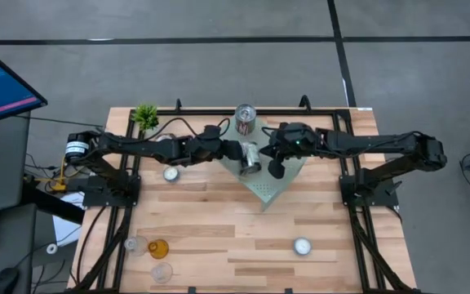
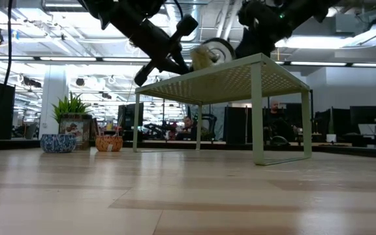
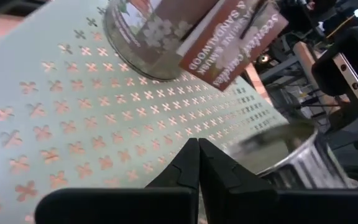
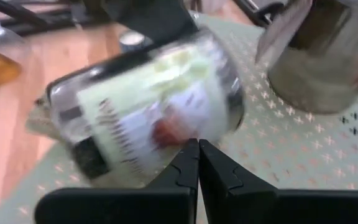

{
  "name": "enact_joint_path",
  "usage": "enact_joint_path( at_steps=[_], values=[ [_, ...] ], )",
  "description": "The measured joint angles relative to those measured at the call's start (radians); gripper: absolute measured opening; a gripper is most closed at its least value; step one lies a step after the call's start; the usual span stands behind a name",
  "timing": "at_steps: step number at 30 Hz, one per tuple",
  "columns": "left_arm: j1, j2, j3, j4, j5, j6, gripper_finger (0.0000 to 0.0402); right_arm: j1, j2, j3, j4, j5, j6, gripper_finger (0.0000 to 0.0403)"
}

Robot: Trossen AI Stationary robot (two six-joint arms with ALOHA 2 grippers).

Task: Stock candles on shelf
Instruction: Put the bottom silver scented candle on the shelf

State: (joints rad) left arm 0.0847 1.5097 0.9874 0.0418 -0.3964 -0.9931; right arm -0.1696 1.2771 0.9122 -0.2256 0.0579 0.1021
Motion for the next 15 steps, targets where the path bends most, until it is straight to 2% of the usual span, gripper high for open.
enact_joint_path(
  at_steps=[7, 11, 15],
  values=[
    [-0.001, 0.0, 0.0, 0.014, 0.01, -0.007, 0.0001, 0.007, -0.015, 0.026, -0.019, 0.044, -0.01, 0.0],
    [-0.001, 0.0, 0.0, 0.015, 0.011, -0.003, 0.0001, 0.043, -0.086, 0.132, -0.149, 0.063, -0.186, 0.0],
    [-0.001, 0.0, 0.0, 0.027, 0.011, 0.018, 0.0001, 0.071, -0.073, 0.3, -0.338, 0.09, -0.38, 0.0017]
  ],
)
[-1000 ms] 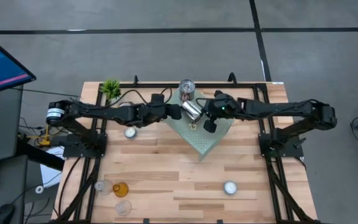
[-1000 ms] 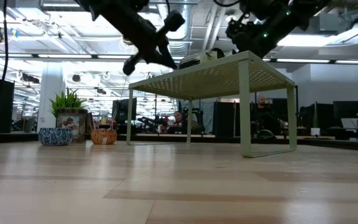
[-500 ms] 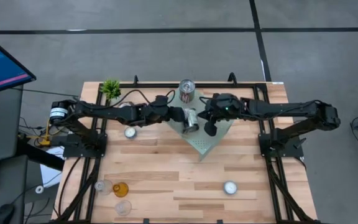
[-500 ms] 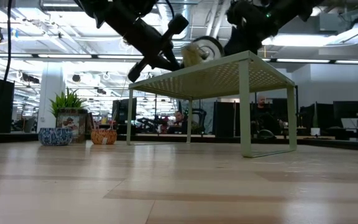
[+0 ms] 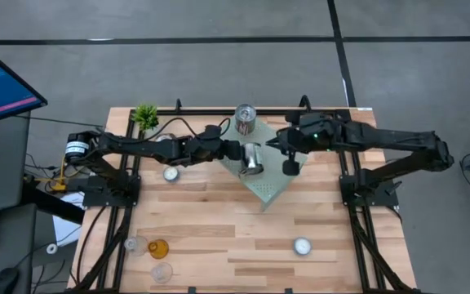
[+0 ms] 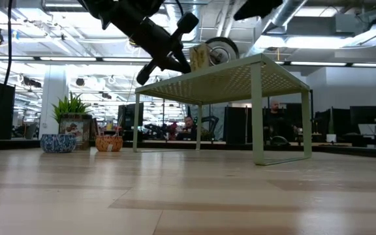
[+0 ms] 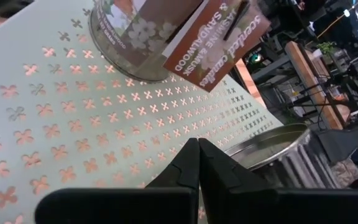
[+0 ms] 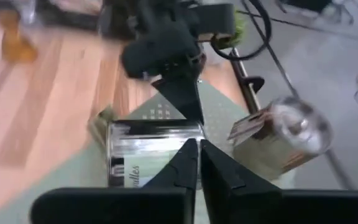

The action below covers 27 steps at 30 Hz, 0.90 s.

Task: Stock candles on shelf
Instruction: Put the bottom silver scented candle on the shelf

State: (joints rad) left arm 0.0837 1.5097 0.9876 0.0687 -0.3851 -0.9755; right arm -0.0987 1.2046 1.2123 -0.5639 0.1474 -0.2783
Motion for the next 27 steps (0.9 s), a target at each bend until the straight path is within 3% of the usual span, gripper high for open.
enact_joint_path(
  at_steps=[5, 8, 13, 17, 23, 27],
  values=[
    [0.0, 0.0, 0.0, 0.005, 0.03, 0.026, 0.0001, 0.02, 0.089, 0.147, -0.255, 0.07, -0.318, 0.01],
    [0.0, 0.0, 0.0, 0.007, 0.039, 0.035, 0.0001, 0.022, 0.15, 0.212, -0.301, 0.167, -0.368, 0.0169],
    [0.0, 0.0, 0.0, 0.007, 0.049, 0.037, 0.0001, 0.02, 0.258, 0.329, -0.508, 0.194, -0.405, 0.0256],
    [0.0, 0.0, 0.0, 0.019, 0.113, 0.056, 0.0001, 0.027, 0.3, 0.377, -0.667, 0.189, -0.412, 0.0256],
    [0.021, 0.0, 0.001, 0.067, 0.236, 0.107, 0.0001, 0.047, 0.304, 0.378, -0.681, 0.184, -0.412, 0.0222],
    [0.03, 0.0, 0.001, 0.078, 0.252, 0.108, 0.0001, 0.029, 0.306, 0.378, -0.678, 0.145, -0.401, 0.021]
  ],
)
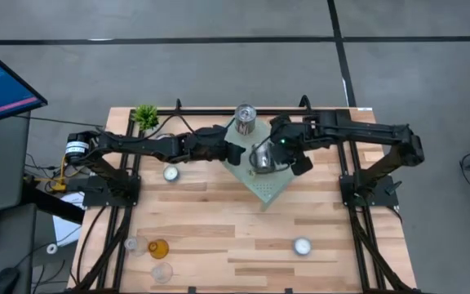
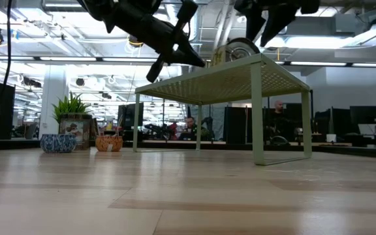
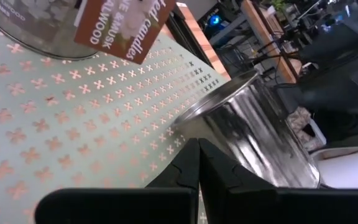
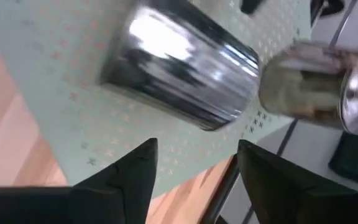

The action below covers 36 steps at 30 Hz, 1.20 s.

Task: Stock candles on shelf
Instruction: Put the bottom silver scented candle on the shelf

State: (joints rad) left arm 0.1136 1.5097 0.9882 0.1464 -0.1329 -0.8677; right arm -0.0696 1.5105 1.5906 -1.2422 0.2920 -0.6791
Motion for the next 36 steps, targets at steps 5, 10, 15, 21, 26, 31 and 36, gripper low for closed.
enact_joint_path(
  at_steps=[5, 10, 15, 21, 26, 31, 36],
  values=[
    [-0.004, 0.0, 0.0, 0.014, 0.001, -0.002, 0.0001, -0.033, 0.001, 0.0, 0.032, -0.072, 0.033, 0.0207],
    [-0.014, 0.0, 0.0, 0.02, 0.008, -0.007, 0.0002, -0.021, 0.001, -0.012, 0.048, -0.133, 0.075, 0.0207],
    [-0.017, 0.0, 0.0, 0.02, 0.008, -0.011, 0.0002, 0.018, 0.001, -0.055, 0.153, -0.137, 0.088, 0.0207],
    [-0.017, 0.0, 0.0, 0.02, 0.007, -0.008, 0.0002, 0.07, 0.0, -0.074, 0.282, -0.137, 0.092, 0.0207],
    [-0.011, 0.0, 0.0, 0.02, 0.006, -0.002, 0.0002, 0.062, -0.054, -0.072, 0.231, -0.154, 0.075, 0.0207],
    [0.007, 0.0, 0.0, 0.03, 0.001, 0.0, 0.0002, 0.024, -0.047, -0.075, 0.2, -0.191, 0.083, 0.0207],
    [0.022, 0.0, 0.0, 0.034, 0.005, 0.0, 0.0002, -0.012, -0.003, -0.066, 0.17, -0.189, 0.064, 0.0211]
  ],
)
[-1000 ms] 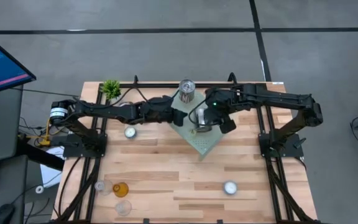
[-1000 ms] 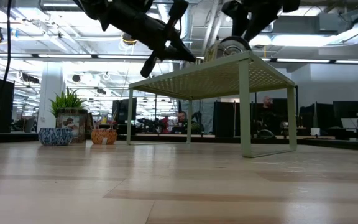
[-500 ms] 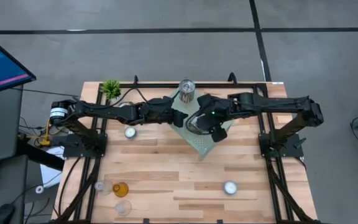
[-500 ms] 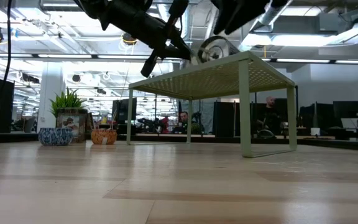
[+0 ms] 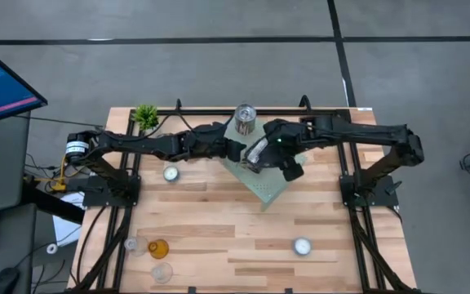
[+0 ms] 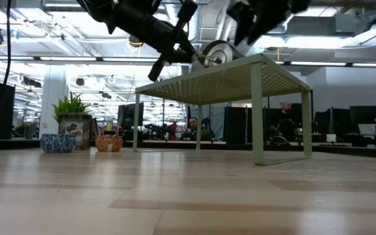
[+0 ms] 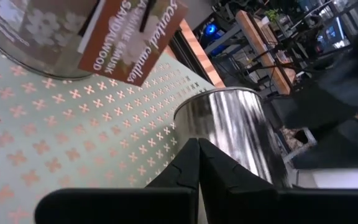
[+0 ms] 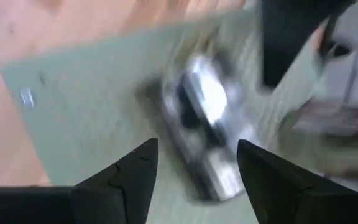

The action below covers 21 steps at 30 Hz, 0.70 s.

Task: Stock candles on shelf
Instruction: Put the bottom silver scented candle on the shelf

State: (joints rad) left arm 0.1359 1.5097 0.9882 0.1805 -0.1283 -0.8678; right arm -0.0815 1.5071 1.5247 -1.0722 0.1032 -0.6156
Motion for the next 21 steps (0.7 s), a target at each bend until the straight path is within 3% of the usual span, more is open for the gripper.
enact_joint_path(
  at_steps=[5, 12, 21],
  values=[
    [0.01, 0.004, 0.0, 0.012, 0.007, 0.021, 0.0002, -0.025, 0.05, 0.045, -0.042, 0.011, -0.013, 0.021],
    [0.017, 0.06, 0.0, 0.117, 0.125, 0.024, 0.0002, -0.036, 0.106, 0.084, -0.055, 0.042, -0.035, 0.0196],
    [0.016, 0.058, 0.0, 0.133, 0.152, 0.026, 0.0002, -0.011, 0.094, 0.084, -0.053, 0.043, -0.043, 0.0189]
  ],
)
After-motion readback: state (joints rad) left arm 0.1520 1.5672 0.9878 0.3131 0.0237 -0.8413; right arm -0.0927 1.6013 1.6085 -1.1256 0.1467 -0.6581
